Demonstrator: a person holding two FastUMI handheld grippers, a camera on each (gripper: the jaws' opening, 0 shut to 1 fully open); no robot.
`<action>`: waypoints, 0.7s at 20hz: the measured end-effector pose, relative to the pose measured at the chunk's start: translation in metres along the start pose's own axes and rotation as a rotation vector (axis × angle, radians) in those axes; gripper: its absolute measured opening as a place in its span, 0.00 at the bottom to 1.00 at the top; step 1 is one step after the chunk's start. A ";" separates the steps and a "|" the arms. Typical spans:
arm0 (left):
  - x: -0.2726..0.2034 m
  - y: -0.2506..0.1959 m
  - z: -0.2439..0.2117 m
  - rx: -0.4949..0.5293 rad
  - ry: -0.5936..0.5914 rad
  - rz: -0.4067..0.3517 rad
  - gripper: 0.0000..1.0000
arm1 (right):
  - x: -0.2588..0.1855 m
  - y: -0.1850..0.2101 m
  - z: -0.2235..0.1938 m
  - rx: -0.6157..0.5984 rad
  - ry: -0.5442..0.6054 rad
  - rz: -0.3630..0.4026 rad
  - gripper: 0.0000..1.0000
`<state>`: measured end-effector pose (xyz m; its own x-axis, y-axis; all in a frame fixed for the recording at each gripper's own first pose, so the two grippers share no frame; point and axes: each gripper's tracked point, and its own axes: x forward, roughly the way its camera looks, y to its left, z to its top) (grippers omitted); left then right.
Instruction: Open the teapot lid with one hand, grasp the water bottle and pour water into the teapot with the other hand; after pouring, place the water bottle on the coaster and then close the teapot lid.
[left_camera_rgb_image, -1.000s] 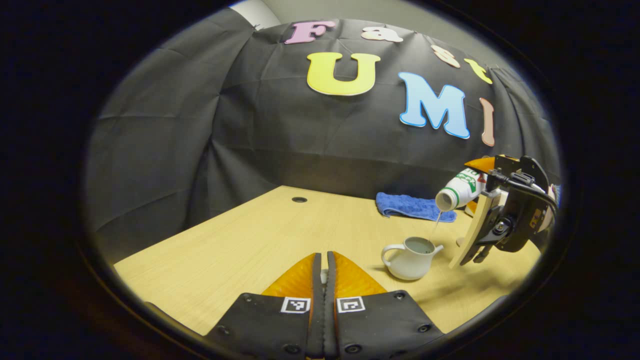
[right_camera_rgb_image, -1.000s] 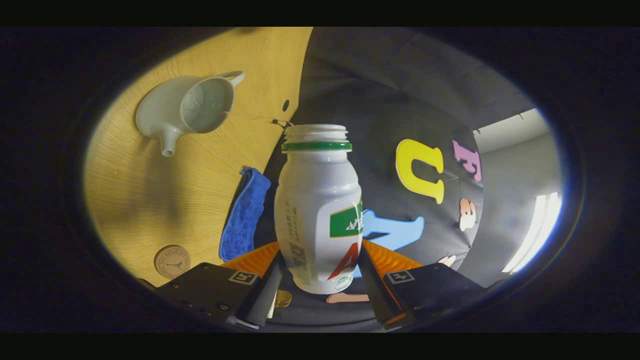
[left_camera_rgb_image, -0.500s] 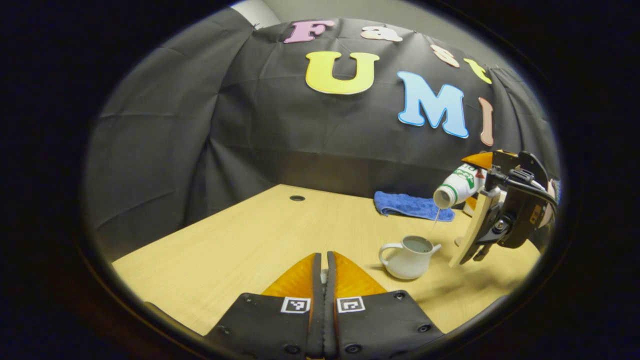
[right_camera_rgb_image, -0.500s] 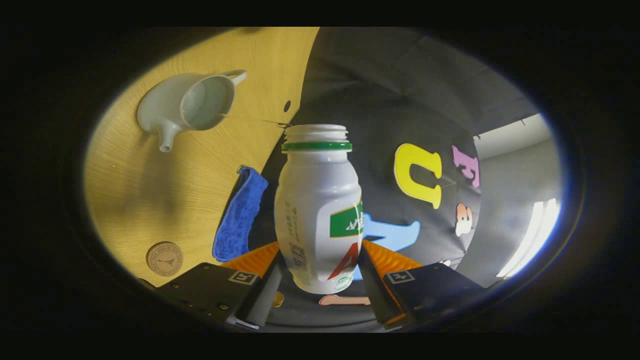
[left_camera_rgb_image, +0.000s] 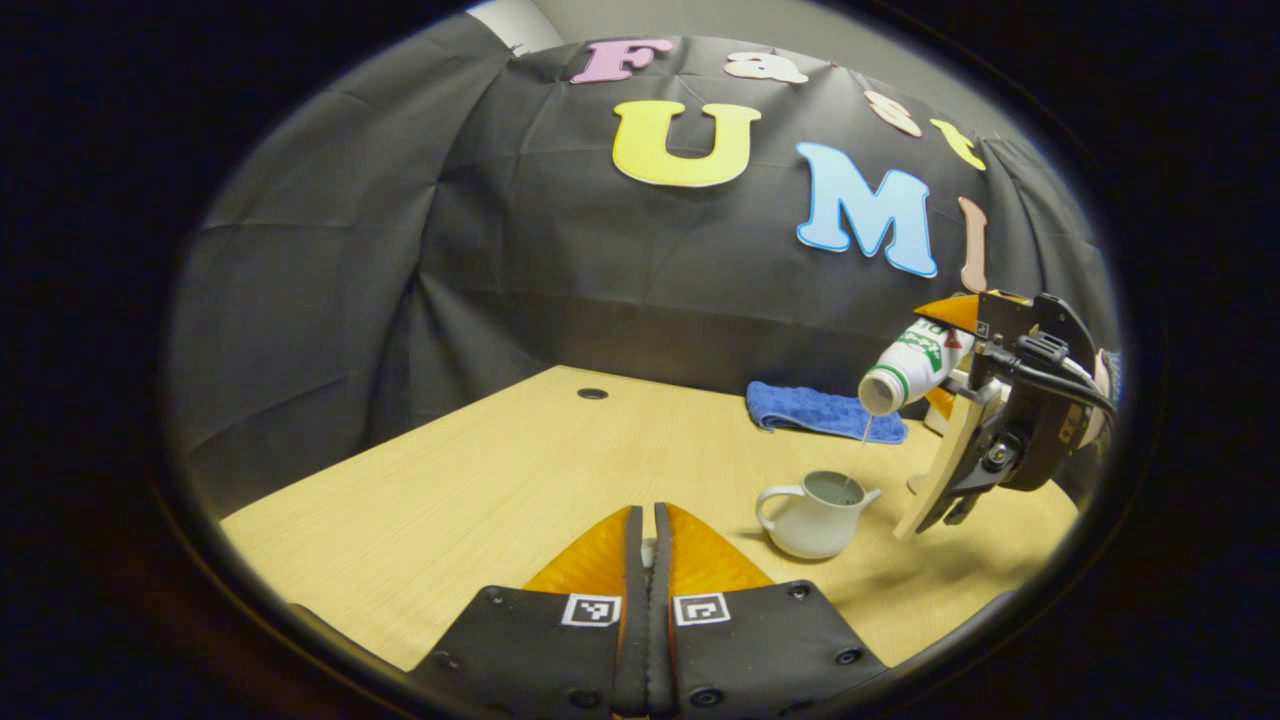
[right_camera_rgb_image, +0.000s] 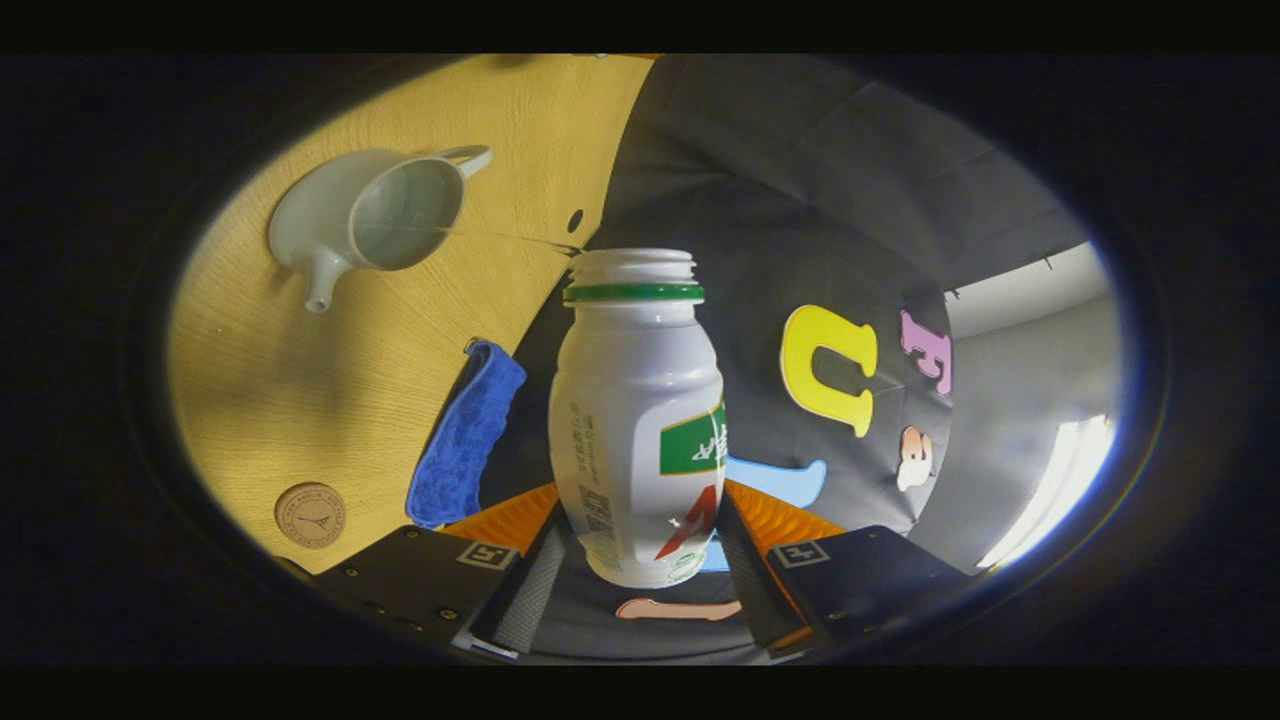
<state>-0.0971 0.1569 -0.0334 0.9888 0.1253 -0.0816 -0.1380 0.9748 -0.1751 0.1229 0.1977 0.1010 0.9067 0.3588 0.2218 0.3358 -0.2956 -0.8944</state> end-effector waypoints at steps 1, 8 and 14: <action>0.001 0.000 -0.001 0.000 0.000 -0.001 0.05 | 0.003 -0.002 0.001 -0.005 -0.005 0.000 0.77; 0.001 0.001 -0.004 -0.009 0.005 -0.005 0.05 | 0.006 -0.006 0.007 -0.044 -0.029 -0.011 0.77; 0.001 0.001 -0.008 -0.019 0.013 -0.008 0.05 | 0.008 -0.011 0.014 -0.079 -0.056 -0.026 0.78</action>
<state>-0.0965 0.1566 -0.0417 0.9890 0.1152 -0.0926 -0.1314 0.9721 -0.1945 0.1230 0.2161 0.1071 0.8824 0.4156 0.2204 0.3800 -0.3536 -0.8547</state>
